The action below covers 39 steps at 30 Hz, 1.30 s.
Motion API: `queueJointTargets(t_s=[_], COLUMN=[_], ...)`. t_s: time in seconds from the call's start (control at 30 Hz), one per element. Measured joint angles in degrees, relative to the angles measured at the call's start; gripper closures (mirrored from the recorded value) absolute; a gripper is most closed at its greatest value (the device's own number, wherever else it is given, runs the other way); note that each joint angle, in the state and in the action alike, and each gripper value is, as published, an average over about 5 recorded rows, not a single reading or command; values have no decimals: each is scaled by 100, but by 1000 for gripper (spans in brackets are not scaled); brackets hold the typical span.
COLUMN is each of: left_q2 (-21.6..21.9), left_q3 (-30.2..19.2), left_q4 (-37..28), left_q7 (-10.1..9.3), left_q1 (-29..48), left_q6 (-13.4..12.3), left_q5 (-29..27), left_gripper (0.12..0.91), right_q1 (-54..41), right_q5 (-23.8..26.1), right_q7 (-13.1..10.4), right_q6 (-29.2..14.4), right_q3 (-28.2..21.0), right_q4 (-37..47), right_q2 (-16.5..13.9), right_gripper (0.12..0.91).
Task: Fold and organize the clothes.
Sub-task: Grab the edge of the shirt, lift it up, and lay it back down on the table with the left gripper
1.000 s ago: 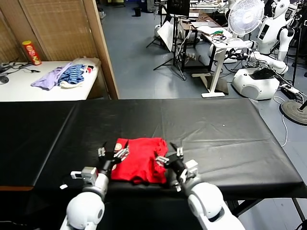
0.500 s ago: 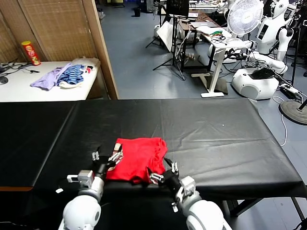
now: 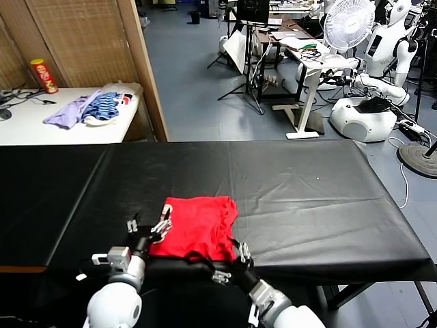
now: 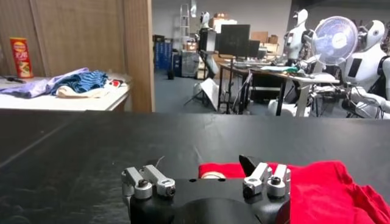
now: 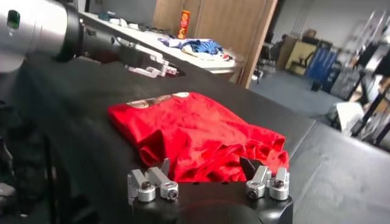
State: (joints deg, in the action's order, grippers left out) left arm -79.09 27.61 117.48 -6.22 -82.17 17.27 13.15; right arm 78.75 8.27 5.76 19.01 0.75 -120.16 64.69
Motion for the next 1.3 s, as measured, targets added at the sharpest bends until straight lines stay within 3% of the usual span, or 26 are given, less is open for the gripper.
queueJointTargets(t_s=[0.33,0.47,0.57,0.87,1.0,1.07,1.17,1.3], left_q2=[-3,-5,-7,-16,-46,-74,-133,-243], left_q3=[28,28,28,3,-7,-9,-4,39], left_q4=[24,24,34,9,-67,-110,-165,-171], left_q7=[-5,-7,-9,-11,-9,-8,-51,-277], left_q1=[-73,-87,-88,-40,-9,1,6,-33], left_q6=[-21,-29,-30,-26,-49,-79,-143,-226], left_q5=[-19,-28,-34,-50,-37,27,252,863], left_gripper=[232,232,232,232,232,232,232,232], right_q1=[12,66,131,467,610,668,761,862], right_q5=[95,50,-67,-53,-129,-291,-620,-1277], right_q7=[-22,-120,-229,-403,-553,-636,-774,-985], right_q6=[-21,-11,67,684,768,717,641,608], right_q3=[-97,-64,5,326,374,409,517,781], right_q4=[180,128,44,-386,-439,-507,-661,-912], right_q2=[132,149,142,121,195,239,323,453], right_gripper=[768,865,895,902,886,828,672,471])
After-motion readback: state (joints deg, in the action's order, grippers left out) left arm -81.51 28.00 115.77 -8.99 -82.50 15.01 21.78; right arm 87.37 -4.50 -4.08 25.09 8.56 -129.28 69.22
